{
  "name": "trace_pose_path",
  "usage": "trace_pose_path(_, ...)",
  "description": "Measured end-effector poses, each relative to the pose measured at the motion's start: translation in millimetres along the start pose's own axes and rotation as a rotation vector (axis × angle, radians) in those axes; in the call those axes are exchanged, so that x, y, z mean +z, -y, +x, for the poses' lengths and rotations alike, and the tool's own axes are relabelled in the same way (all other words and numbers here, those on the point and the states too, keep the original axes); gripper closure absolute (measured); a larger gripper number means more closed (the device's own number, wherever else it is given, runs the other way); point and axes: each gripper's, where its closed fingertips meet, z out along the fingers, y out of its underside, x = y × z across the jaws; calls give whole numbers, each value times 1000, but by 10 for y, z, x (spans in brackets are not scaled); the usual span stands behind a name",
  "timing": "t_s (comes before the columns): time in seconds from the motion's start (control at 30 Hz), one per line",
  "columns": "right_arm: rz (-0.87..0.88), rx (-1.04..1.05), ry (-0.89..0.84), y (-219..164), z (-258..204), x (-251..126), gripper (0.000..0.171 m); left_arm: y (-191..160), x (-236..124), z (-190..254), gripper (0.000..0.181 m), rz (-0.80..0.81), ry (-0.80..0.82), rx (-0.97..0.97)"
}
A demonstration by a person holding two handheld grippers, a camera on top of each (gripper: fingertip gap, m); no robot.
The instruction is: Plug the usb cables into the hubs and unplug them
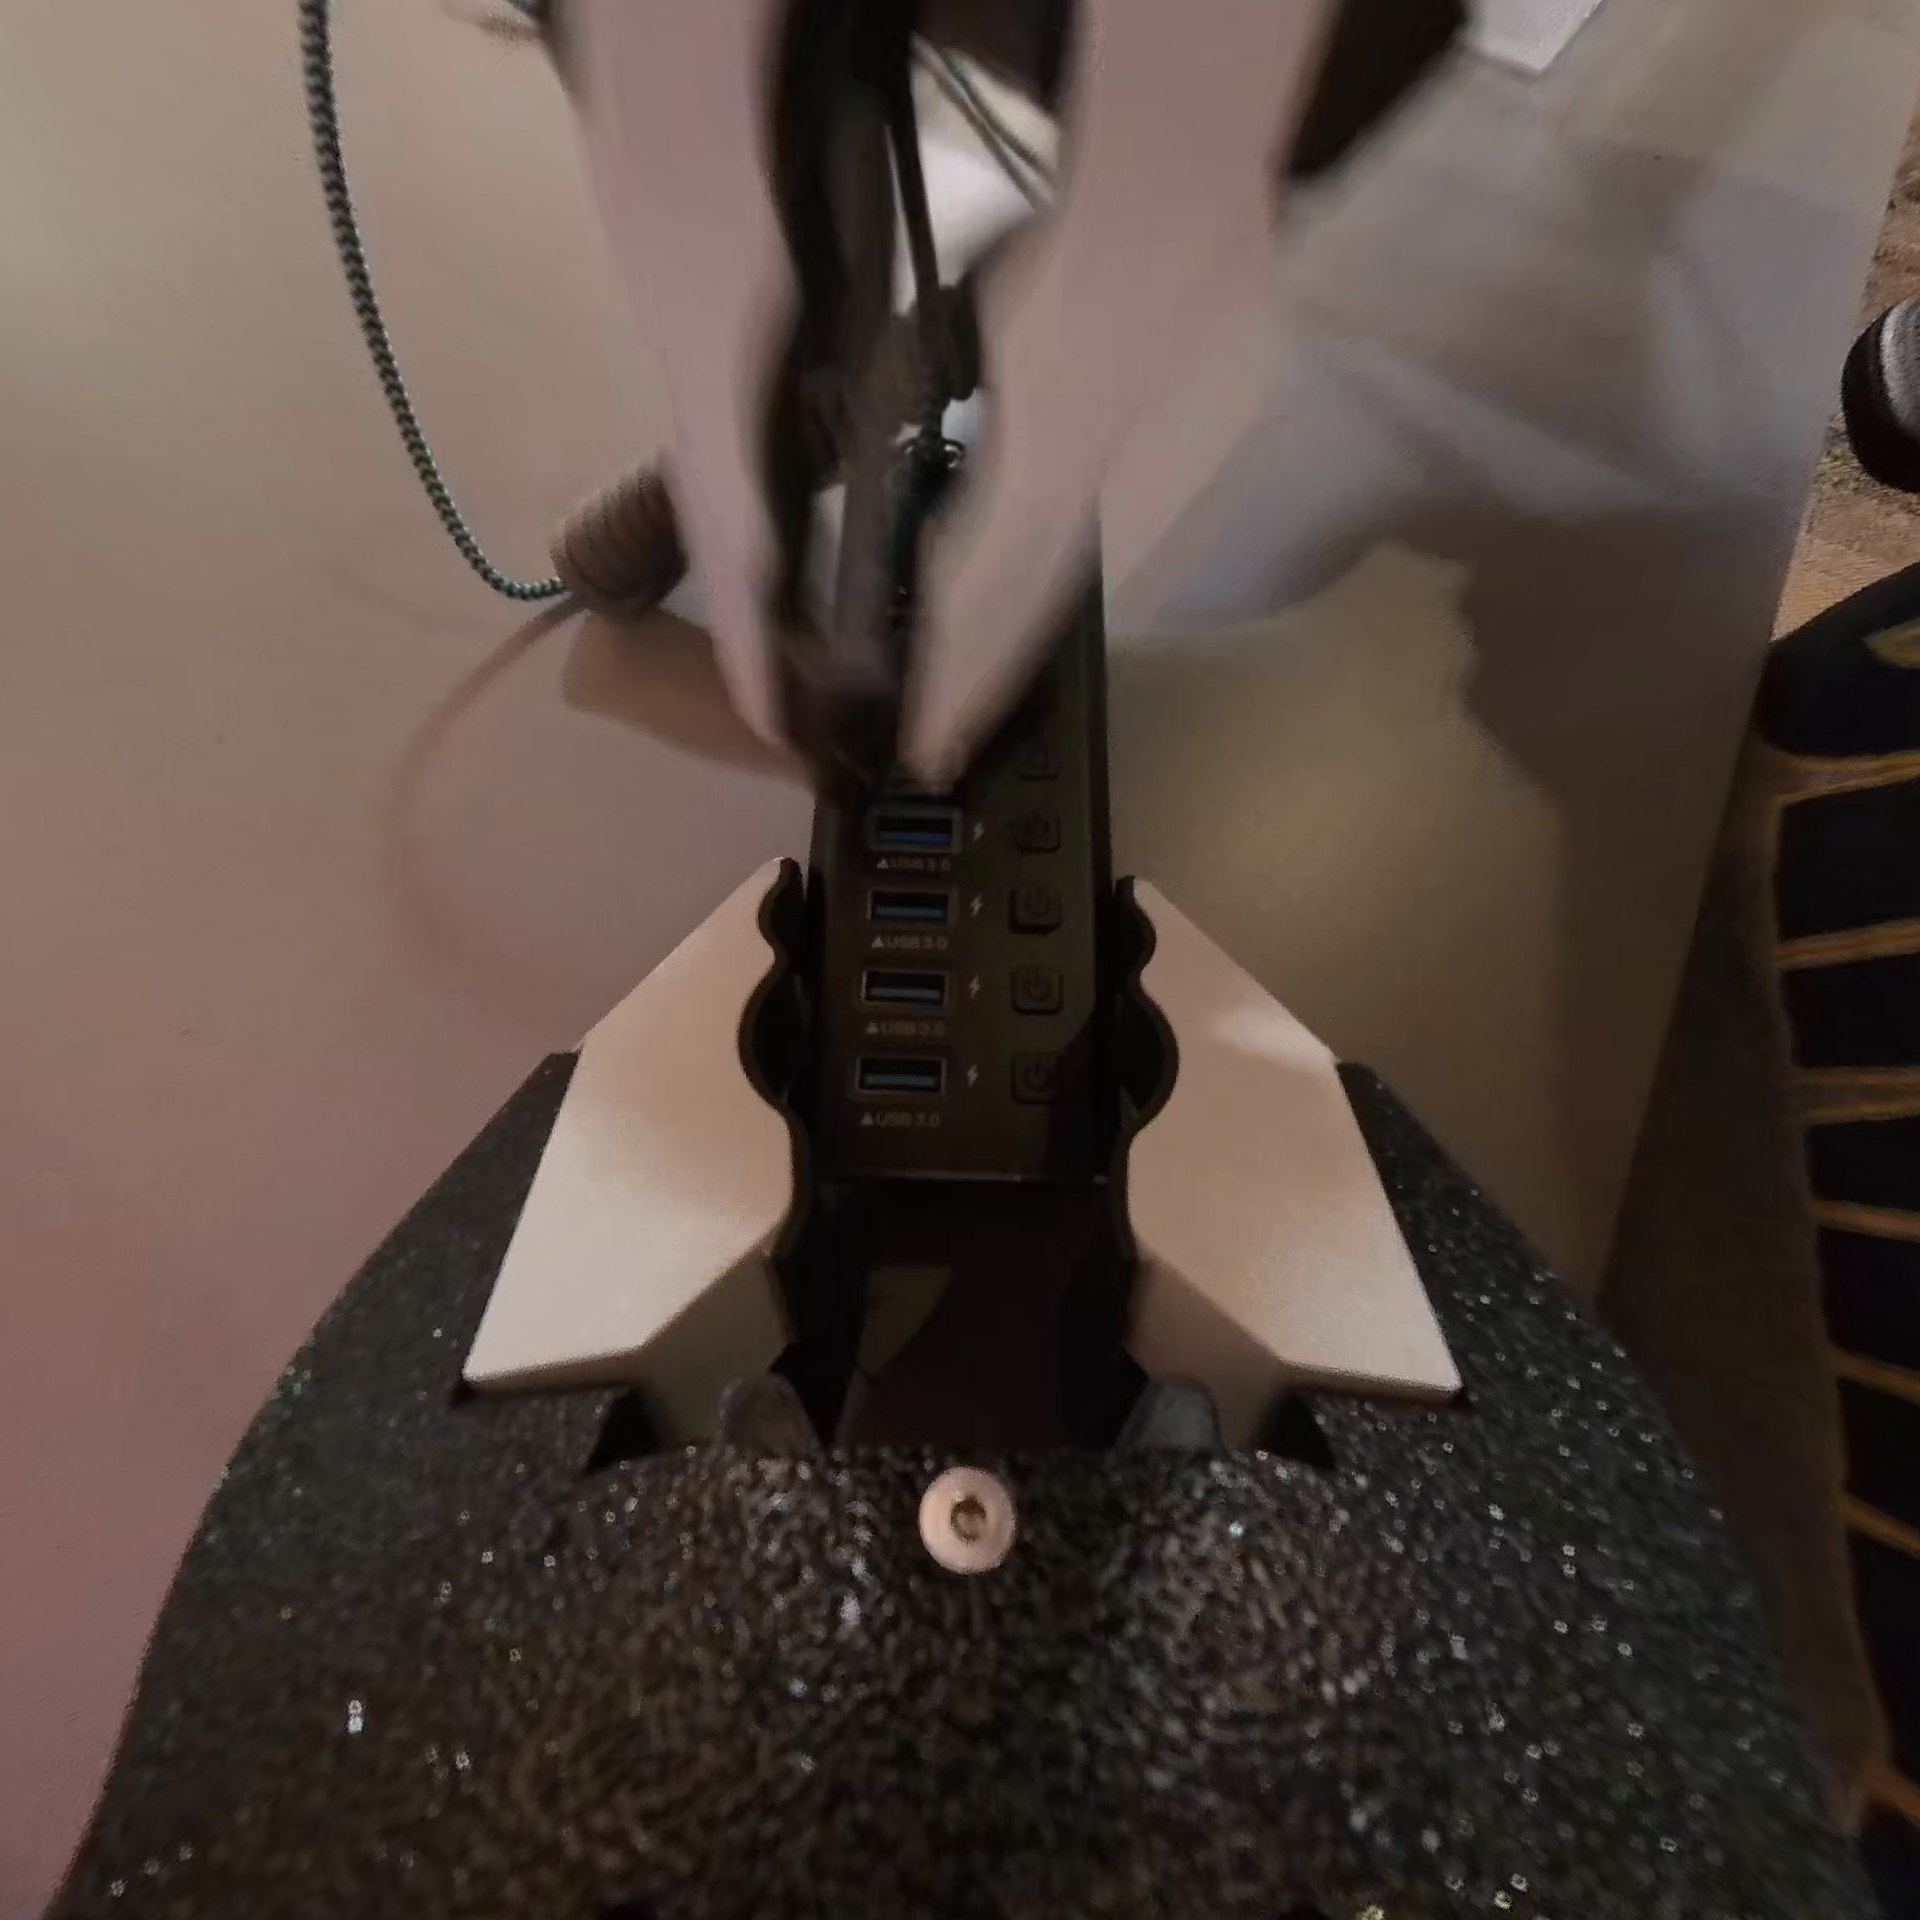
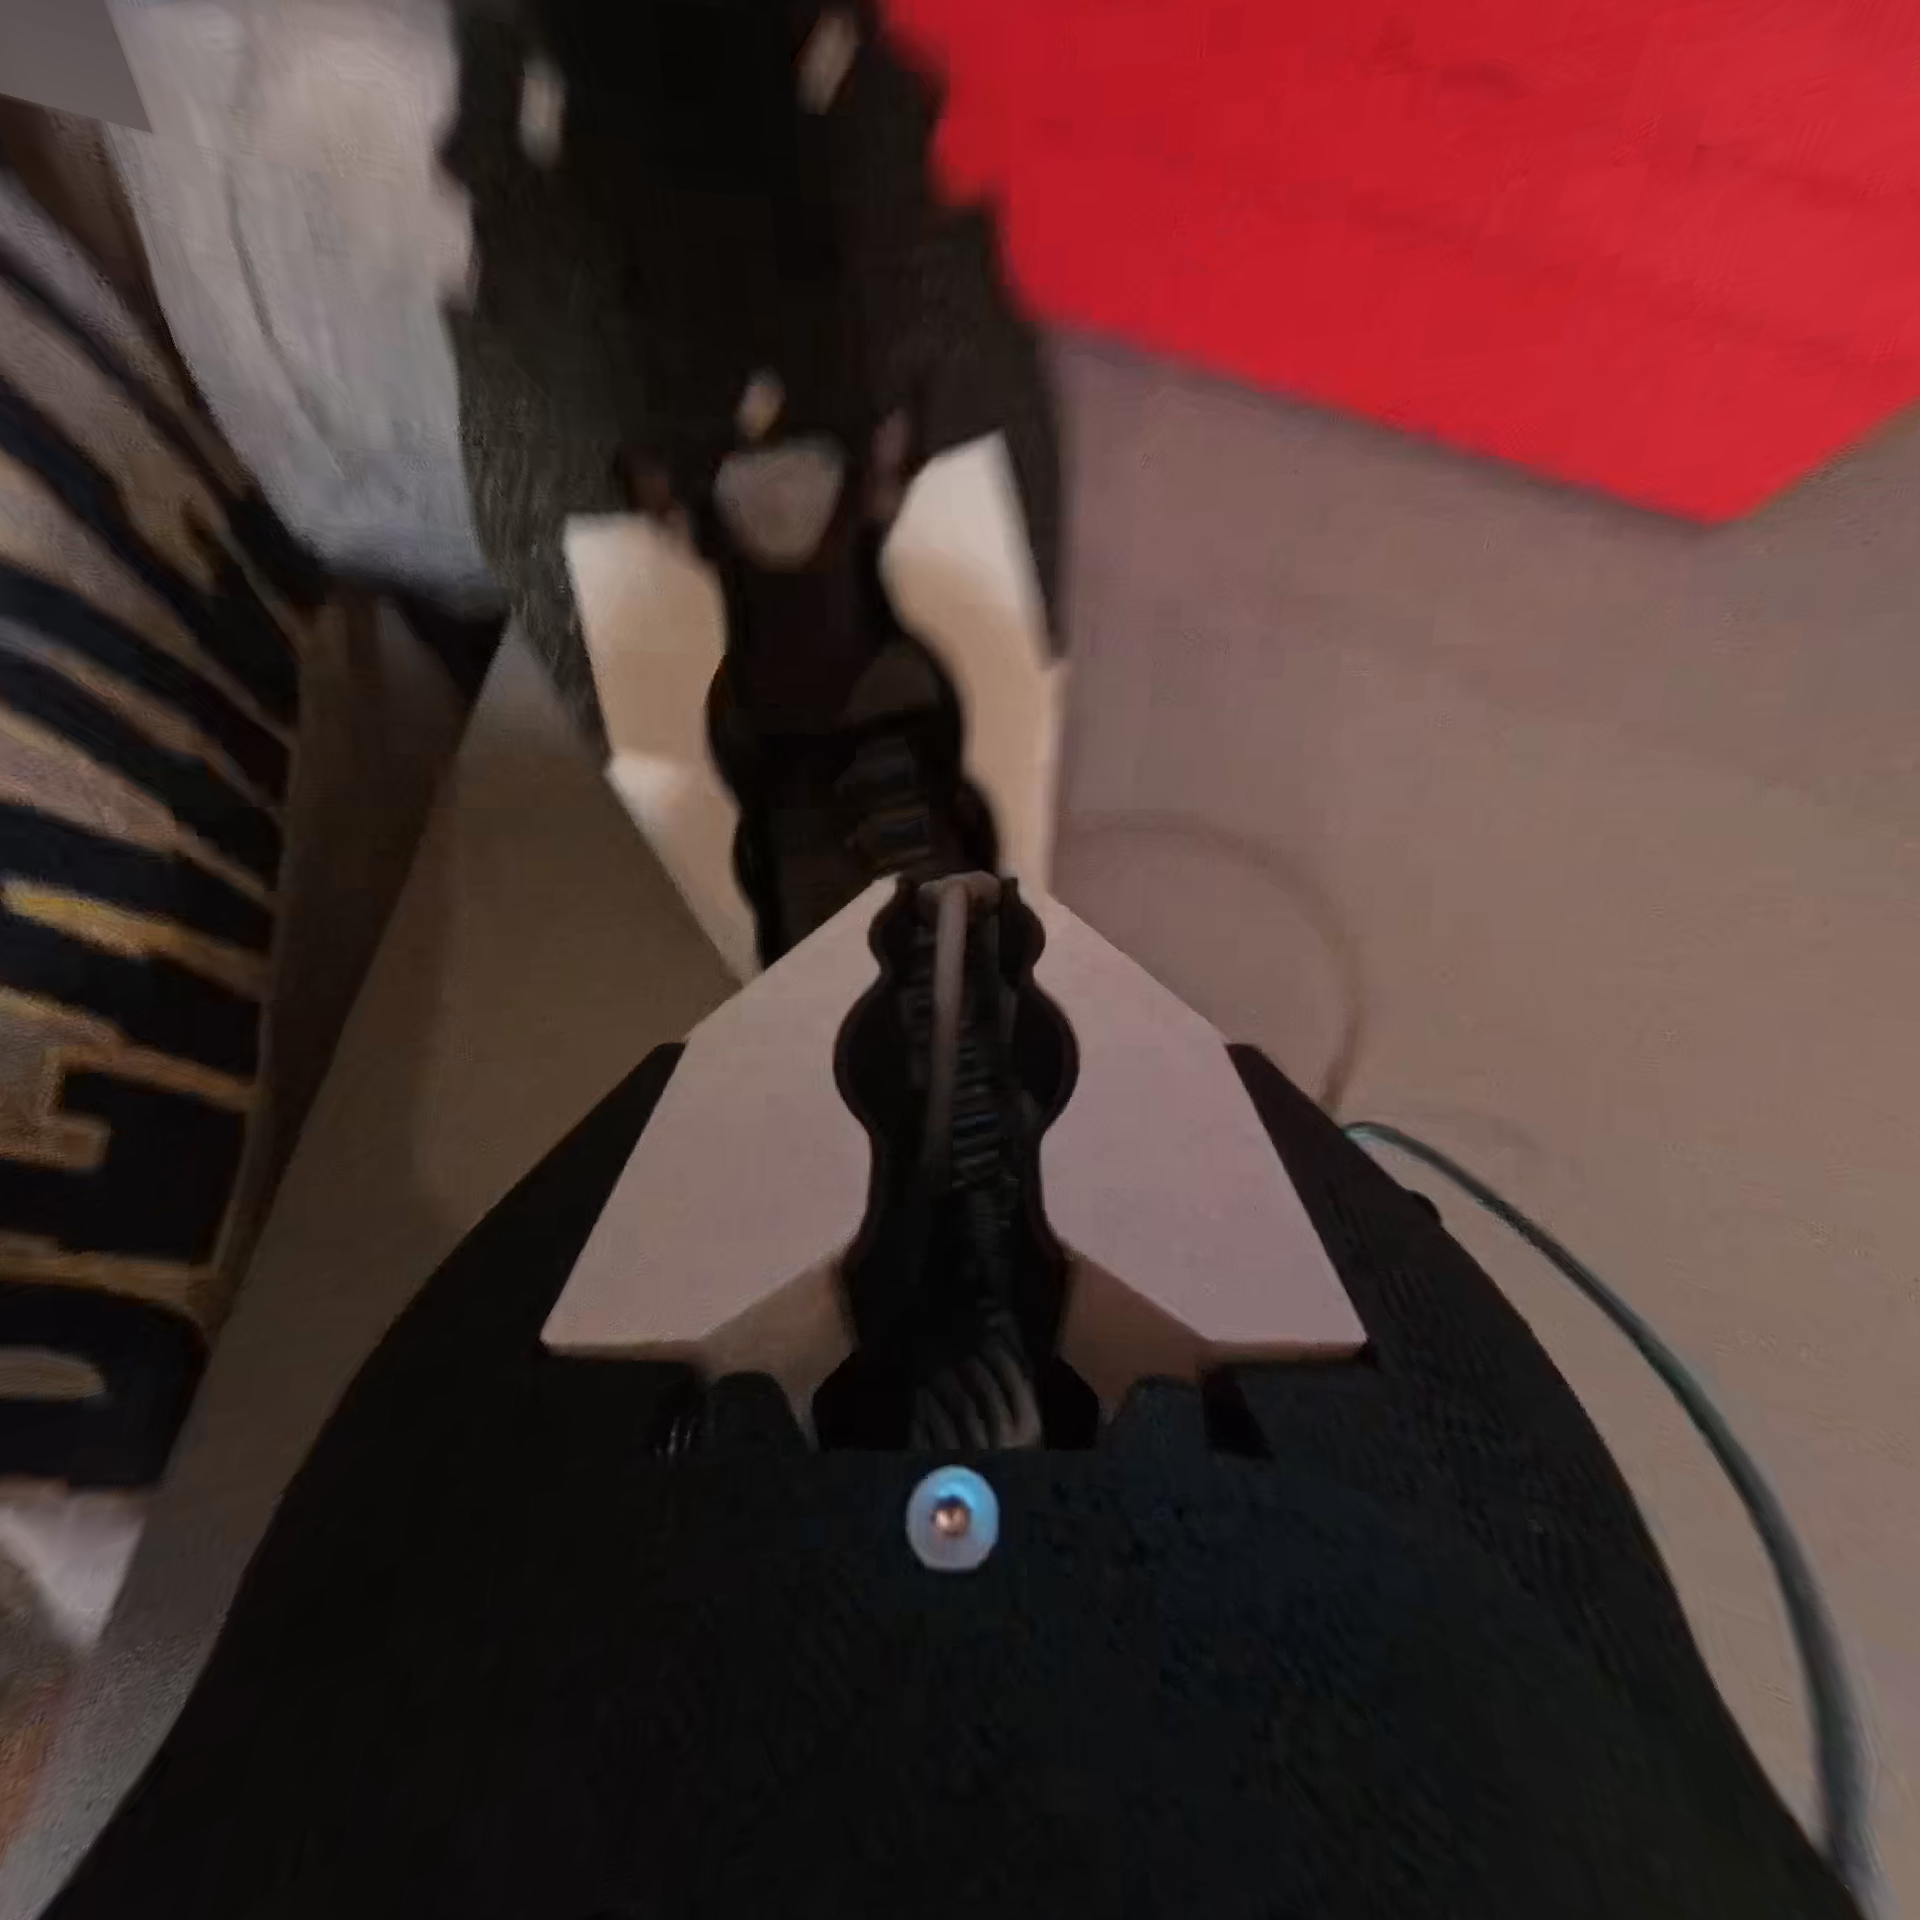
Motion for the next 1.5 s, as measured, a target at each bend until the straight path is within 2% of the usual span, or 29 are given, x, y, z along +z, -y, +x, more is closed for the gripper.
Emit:
trace_pose_path(0.03,101,65,-38,138,163,-215,157,0,0,0,123,0,0,0)
trace_pose_path(0.1,106,56,-103,137,336,-515,157,1,1,0,123,0,0,0)
trace_pose_path(0.23,-29,-29,-37,-41,-29,-332,156,3,2,1,123,0,-7,6)
trace_pose_path(0.3,-23,-34,-52,6,-84,-342,156,4,3,2,123,0,-8,6)
trace_pose_path(0.4,86,-28,-80,227,-148,-540,158,5,3,2,123,1,-8,6)
trace_pose_path(0.5,166,-34,-238,442,-41,-981,158,5,3,2,124,1,-8,6)
trace_pose_path(0.63,190,-60,-566,565,267,-1907,159,6,3,3,123,1,-15,11)
trace_pose_path(0.73,47,-14,-796,272,561,-2423,160,7,2,3,123,2,-18,10)
trace_pose_path(0.83,-176,67,-933,-278,852,-2652,161,7,3,3,123,2,-18,11)
trace_pose_path(0.9,-210,107,-976,-491,980,-2701,161,7,3,2,123,2,-17,10)
trace_pose_path(0.97,-210,120,-1026,-548,1016,-2809,162,7,3,1,123,2,-16,10)
trace_pose_path(1.07,-105,116,-1094,-283,896,-3111,162,7,3,0,123,2,-15,11)
trace_pose_path(1.17,-45,55,-1222,55,693,-3651,162,6,2,0,123,2,-15,10)
trace_pose_path(1.3,-70,22,-1408,295,424,-4397,164,7,1,0,123,2,-15,10)
trace_pose_path(1.5,-27,19,-1589,534,-95,-5104,164,6,0,-1,123,2,-14,10)
